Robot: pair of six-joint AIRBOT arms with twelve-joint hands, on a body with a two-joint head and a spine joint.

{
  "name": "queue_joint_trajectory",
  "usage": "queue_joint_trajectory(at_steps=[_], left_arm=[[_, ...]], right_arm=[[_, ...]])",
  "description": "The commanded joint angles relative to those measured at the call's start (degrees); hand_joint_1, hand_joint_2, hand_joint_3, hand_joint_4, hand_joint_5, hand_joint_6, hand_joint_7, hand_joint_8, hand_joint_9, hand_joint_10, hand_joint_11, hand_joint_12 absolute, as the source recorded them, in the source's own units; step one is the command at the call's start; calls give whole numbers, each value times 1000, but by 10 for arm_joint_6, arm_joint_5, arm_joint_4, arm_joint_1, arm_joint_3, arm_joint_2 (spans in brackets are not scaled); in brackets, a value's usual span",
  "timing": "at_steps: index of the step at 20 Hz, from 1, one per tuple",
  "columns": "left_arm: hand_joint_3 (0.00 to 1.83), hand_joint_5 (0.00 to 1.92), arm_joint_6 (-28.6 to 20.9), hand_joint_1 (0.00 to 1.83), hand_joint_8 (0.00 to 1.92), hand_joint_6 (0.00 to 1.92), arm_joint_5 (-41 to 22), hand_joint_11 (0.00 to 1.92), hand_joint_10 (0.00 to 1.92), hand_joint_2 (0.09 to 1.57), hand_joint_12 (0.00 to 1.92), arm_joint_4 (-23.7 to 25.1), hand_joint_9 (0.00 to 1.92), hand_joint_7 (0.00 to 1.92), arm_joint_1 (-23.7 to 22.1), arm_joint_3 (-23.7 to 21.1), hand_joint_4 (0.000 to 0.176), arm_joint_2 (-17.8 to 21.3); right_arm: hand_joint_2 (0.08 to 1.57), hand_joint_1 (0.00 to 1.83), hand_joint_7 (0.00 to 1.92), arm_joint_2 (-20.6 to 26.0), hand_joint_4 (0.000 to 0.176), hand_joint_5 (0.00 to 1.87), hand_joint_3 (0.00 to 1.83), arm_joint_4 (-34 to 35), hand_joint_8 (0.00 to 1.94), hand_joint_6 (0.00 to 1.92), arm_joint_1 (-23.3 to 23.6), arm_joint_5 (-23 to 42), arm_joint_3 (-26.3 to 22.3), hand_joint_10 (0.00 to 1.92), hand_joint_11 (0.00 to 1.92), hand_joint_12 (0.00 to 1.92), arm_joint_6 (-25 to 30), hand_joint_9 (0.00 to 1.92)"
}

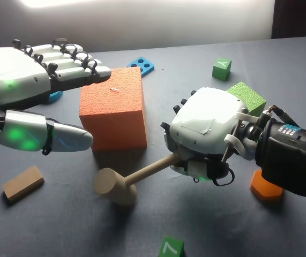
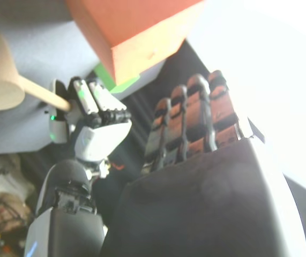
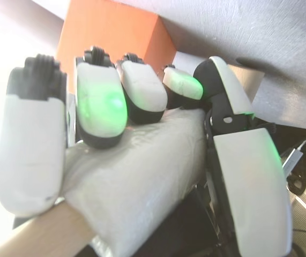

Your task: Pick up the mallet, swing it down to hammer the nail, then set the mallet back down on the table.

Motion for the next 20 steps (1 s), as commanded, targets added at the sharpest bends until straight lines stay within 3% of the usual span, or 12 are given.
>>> queue_joint_trajectory(at_steps=[1,6,7,8,11,13,17,19,20], left_arm=[[0,57,-3,0,12,9,-49,29,13,1159,14,-19,81,91,-8,0,0,9],[0,50,-3,0,4,3,-49,24,7,1159,15,-12,78,86,-16,-9,0,18],[1,60,-3,0,8,6,-49,33,10,1162,20,-11,87,97,-17,-11,0,19],[3,65,-3,0,8,8,-49,35,10,1167,21,-11,88,98,-18,-13,0,19],[0,47,-3,0,1,2,-49,22,1,1156,17,-11,66,81,-18,-19,0,21],[0,42,-3,0,0,0,-51,16,2,1159,16,-11,69,81,-18,-23,0,23],[1,49,-5,0,3,3,-52,20,5,1162,19,-11,77,89,-19,-33,0,25],[0,36,-5,0,1,2,-52,25,3,1159,24,-11,68,74,-20,-36,0,26],[0,42,-5,0,4,4,-52,27,4,1158,25,-11,72,80,-20,-37,0,26]], right_arm=[[1501,517,1519,0,176,1336,0,-14,1941,1921,-1,55,1,1921,1843,1921,-7,1680],[1517,218,1235,0,176,1115,6,-14,1941,1921,-3,54,1,1921,1504,1921,-7,1365],[1530,165,1168,0,66,1040,0,-14,1941,1921,-4,54,1,1921,1443,1921,-7,1300],[1528,139,1079,0,0,925,0,-14,1941,1921,-5,54,1,1921,1337,1921,-7,1201],[1503,136,798,0,0,623,0,-14,1941,1921,-8,52,0,1921,1009,1921,-9,895],[1489,172,699,2,0,546,0,-14,1929,1885,-9,51,-1,1921,886,1921,-10,781],[1445,249,695,10,0,554,0,-14,1831,1763,-14,49,-10,1845,890,1830,-14,780],[1391,257,617,16,0,513,0,-14,1592,1488,-17,50,-19,1613,684,1596,-15,640],[1396,299,671,21,0,550,0,-14,1572,1495,-21,50,-25,1593,792,1576,-17,719]])
